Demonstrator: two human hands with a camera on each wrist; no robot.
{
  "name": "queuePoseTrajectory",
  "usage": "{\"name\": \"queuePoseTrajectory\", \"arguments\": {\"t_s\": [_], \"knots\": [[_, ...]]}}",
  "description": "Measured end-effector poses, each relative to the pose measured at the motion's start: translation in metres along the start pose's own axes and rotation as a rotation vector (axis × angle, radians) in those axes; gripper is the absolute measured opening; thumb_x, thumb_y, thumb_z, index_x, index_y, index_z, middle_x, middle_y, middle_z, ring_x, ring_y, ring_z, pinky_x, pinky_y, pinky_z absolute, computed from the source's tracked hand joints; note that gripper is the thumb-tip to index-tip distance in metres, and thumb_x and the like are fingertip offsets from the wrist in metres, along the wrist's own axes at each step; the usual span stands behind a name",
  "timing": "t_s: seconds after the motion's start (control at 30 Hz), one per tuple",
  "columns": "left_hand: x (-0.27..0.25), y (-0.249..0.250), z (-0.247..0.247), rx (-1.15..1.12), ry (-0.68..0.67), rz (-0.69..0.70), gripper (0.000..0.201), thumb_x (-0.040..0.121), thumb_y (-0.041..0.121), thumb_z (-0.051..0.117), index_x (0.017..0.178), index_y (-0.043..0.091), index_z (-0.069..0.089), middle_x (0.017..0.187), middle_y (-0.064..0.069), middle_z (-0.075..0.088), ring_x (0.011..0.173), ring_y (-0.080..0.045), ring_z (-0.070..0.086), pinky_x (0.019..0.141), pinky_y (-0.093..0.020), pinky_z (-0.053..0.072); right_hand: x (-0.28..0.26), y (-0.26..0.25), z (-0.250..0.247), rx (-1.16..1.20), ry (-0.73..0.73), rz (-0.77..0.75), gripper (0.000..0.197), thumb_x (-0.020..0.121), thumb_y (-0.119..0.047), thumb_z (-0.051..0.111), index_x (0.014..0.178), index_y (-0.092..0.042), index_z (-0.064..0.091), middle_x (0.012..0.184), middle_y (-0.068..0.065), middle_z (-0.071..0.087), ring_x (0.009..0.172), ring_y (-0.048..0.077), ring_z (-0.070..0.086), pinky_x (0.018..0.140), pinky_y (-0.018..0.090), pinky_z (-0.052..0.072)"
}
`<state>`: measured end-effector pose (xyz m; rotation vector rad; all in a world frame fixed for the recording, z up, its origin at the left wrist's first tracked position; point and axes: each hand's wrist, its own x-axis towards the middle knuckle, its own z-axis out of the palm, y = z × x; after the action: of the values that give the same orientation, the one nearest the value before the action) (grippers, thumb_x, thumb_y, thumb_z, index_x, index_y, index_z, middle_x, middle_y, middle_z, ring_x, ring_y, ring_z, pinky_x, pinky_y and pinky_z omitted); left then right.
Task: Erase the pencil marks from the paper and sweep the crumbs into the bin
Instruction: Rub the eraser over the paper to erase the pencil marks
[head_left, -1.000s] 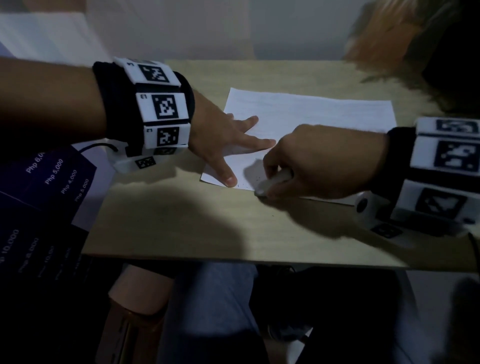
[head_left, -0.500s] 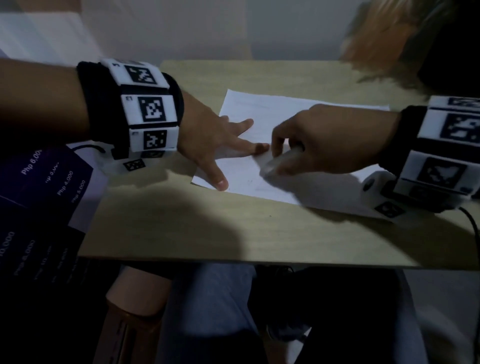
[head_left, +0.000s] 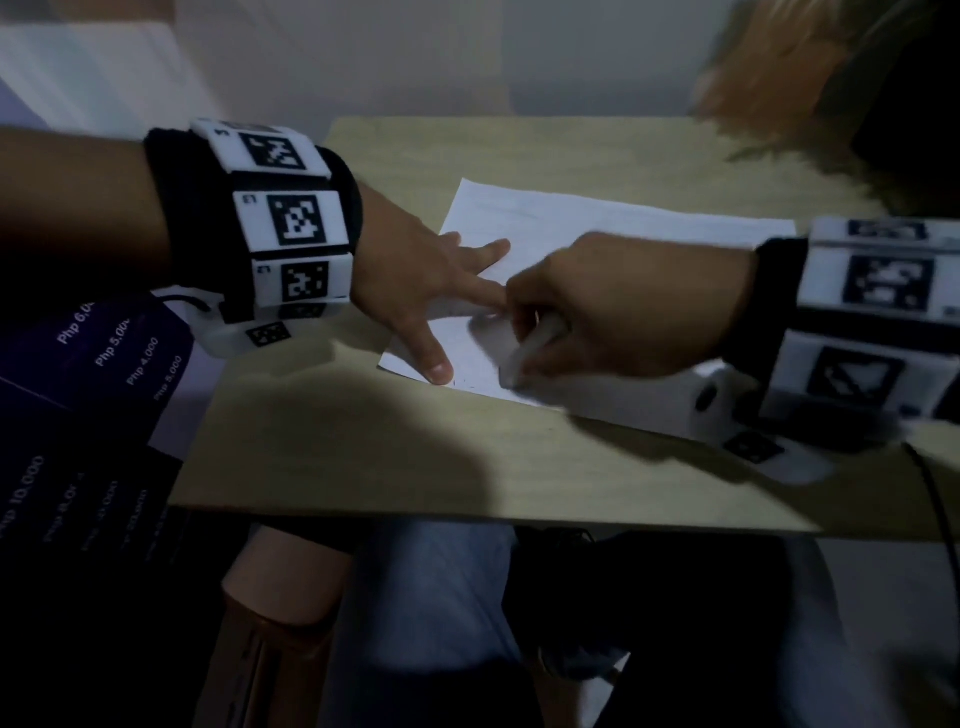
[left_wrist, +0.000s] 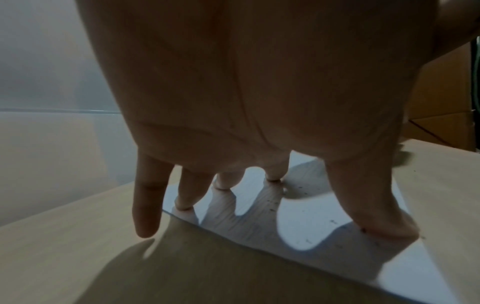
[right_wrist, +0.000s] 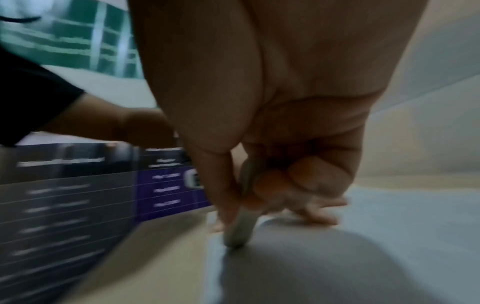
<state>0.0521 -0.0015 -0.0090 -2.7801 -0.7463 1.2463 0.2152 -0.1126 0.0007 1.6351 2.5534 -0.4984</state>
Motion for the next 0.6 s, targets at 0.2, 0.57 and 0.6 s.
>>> {"name": "queuePoseTrajectory", "arguments": {"t_s": [0.2,0.57,0.6], "knots": [[0.000,-0.002,0.001,-0.024,0.003,0.038,0.099,0.075,0.081,0.054,0.144,0.067,-0.016,0.164,0.009,-0.032,0.155,-0.032,0.007,0.118,-0.048,0.025,0.003,-0.002,0.005,-0.064,0.085,-0.012,0.029,0.090,-0.044,0.060,0.075,-0.028,0.041,0.067,-0.011,0.043,0.071,0.024,0.051,0.066,0.034,0.040],[-0.006,0.006,-0.004,-0.038,-0.005,-0.070,0.093,0.086,0.069,0.058,0.155,0.052,-0.002,0.167,0.006,-0.019,0.155,-0.030,0.010,0.119,-0.040,0.021,0.011,-0.009,0.009,0.007,0.074,-0.057,0.022,0.089,-0.042,0.060,0.083,-0.021,0.057,0.067,-0.012,0.047,0.063,0.010,0.047,0.066,0.030,0.037],[-0.006,0.006,-0.005,-0.034,-0.003,-0.075,0.093,0.087,0.069,0.058,0.155,0.052,-0.002,0.167,0.007,-0.019,0.154,-0.031,0.013,0.118,-0.039,0.022,0.013,-0.007,0.006,-0.002,0.056,-0.029,0.025,0.088,-0.045,0.064,0.083,-0.021,0.060,0.068,-0.012,0.049,0.064,0.010,0.049,0.066,0.030,0.037]]}}
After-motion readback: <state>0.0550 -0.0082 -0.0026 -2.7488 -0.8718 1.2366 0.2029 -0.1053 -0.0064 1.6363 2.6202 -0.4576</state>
